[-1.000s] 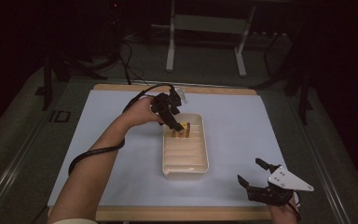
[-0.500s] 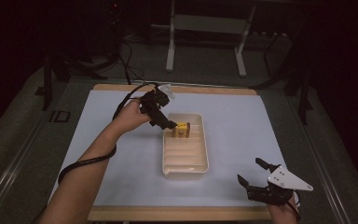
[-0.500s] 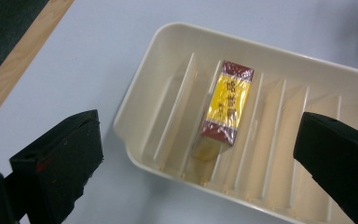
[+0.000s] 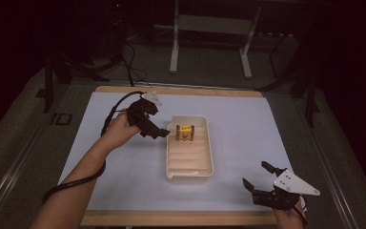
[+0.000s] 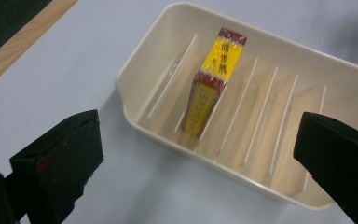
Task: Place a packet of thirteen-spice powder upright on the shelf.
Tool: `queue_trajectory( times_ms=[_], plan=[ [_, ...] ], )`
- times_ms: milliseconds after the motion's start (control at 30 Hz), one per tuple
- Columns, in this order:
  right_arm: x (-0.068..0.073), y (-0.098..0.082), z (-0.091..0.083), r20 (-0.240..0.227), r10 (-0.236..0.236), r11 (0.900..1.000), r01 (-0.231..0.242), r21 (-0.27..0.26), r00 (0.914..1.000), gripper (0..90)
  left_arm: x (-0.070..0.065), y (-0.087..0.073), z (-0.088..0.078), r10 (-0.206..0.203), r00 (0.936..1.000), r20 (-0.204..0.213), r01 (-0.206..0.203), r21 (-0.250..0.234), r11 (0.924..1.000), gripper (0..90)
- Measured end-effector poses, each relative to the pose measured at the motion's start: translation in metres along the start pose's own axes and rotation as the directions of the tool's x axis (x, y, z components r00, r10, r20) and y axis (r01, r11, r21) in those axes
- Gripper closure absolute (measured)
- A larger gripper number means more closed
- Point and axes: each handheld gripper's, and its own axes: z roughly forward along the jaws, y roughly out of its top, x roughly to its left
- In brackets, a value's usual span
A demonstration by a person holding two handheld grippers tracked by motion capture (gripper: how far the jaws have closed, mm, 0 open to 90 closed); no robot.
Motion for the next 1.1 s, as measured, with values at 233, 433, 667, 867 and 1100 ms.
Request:
queue_trajectory(
  times_ms=[233, 433, 667, 867, 1100],
  plan=[
    [0.000, 0.000, 0.000, 0.008, 0.002, 1.000, -0.002, 0.000, 1.0000, 14.6, -0.005, -0.024, -0.009, -0.046, 0.9987, -0.021, 0.045, -0.033, 0.9984, 1.4],
    [0.001, 0.000, 0.001, 0.013, -0.002, 1.000, 0.002, 0.001, 0.9999, 14.6, -0.016, -0.039, -0.013, -0.079, 0.9960, -0.040, 0.077, -0.045, 0.9960, 1.4],
    [0.001, 0.000, 0.001, 0.015, -0.005, 1.000, 0.005, 0.000, 0.9999, 14.6, -0.031, -0.062, -0.011, -0.103, 0.9946, -0.013, 0.102, -0.081, 0.9915, 1.4],
    [0.001, 0.000, 0.001, 0.016, -0.006, 1.000, 0.006, 0.001, 0.9999, 14.6, -0.041, -0.084, -0.002, -0.118, 0.9928, -0.018, 0.116, -0.089, 0.9893, 1.4],
    [0.001, 0.000, 0.001, 0.018, -0.006, 1.000, 0.006, 0.003, 0.9998, 14.5, -0.046, -0.098, 0.002, -0.132, 0.9911, -0.017, 0.130, -0.082, 0.9880, 1.4]
  ],
)
